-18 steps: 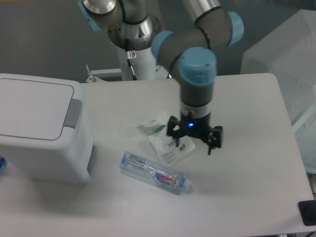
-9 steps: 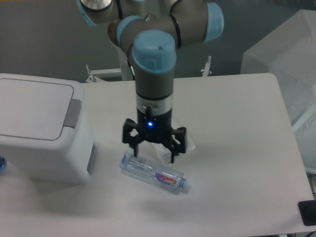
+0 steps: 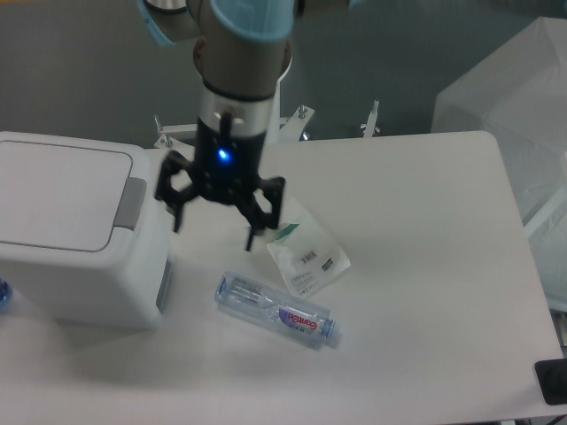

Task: Open the trash can
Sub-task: 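Move the gripper across the table toward the white trash can's lid button, then lower the gripper fingers onto the grey button at the lid's edge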

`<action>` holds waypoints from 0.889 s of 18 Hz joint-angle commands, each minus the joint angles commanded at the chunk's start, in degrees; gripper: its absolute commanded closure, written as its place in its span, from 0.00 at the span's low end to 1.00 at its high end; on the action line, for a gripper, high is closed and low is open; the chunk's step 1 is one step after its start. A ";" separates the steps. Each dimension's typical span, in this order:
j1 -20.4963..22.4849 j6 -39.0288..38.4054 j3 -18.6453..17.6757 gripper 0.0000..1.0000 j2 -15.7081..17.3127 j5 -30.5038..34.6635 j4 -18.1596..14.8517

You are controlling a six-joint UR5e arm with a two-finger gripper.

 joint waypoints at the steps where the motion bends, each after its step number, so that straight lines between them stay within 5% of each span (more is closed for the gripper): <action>1: 0.00 0.09 -1.41 0.00 0.80 -0.09 0.35; 4: -0.09 0.09 -3.79 0.00 1.25 0.17 1.05; 16: -0.44 -0.18 -3.71 0.00 0.19 0.17 2.02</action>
